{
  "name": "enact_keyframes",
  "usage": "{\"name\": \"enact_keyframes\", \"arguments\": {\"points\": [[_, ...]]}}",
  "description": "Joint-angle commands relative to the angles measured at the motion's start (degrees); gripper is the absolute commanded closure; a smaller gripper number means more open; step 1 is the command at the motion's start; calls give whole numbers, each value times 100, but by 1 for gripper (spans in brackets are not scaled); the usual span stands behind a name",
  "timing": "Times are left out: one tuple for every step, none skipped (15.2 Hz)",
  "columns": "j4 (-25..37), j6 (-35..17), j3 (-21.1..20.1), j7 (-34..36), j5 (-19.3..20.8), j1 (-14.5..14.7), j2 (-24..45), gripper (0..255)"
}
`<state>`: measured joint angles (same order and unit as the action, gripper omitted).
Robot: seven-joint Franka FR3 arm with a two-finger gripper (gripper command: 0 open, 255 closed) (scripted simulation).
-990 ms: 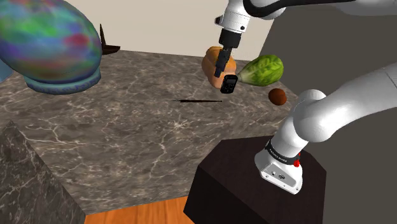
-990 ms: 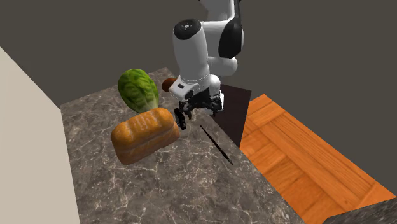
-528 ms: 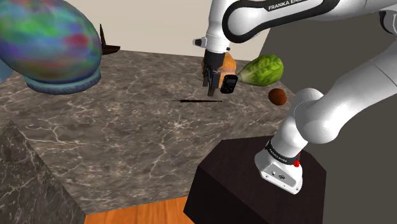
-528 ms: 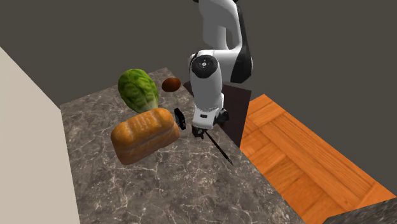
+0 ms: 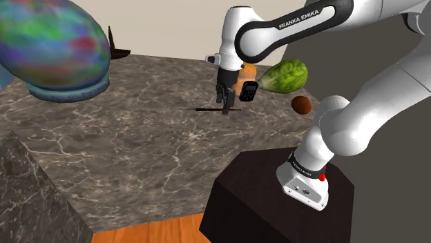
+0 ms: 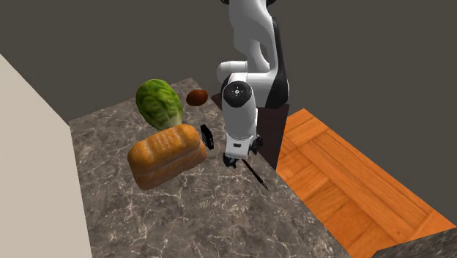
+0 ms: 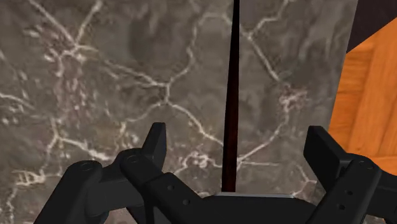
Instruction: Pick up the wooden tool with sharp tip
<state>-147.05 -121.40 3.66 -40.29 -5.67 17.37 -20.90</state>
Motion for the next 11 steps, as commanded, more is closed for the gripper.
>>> {"name": "enact_keyframes", "arguments": {"points": [[-29, -67, 2, -11, -6, 2, 35, 0], [-40, -80, 0, -10, -7, 4, 36, 255], [-38, -78, 3, -13, -6, 2, 37, 255], [-35, -80, 4, -15, -6, 2, 42, 255], [-38, -75, 12, -25, -2, -5, 35, 255], [-33, -73, 19, -36, 2, -10, 39, 255], [-16, -57, 21, -37, 4, -12, 40, 255], [4, -41, 26, -43, 7, -15, 46, 255], [7, -37, 28, -45, 8, -17, 44, 255], [16, -38, 28, -45, 7, -15, 53, 255], [-29, -67, 3, -11, -5, 3, 35, 255]]}}
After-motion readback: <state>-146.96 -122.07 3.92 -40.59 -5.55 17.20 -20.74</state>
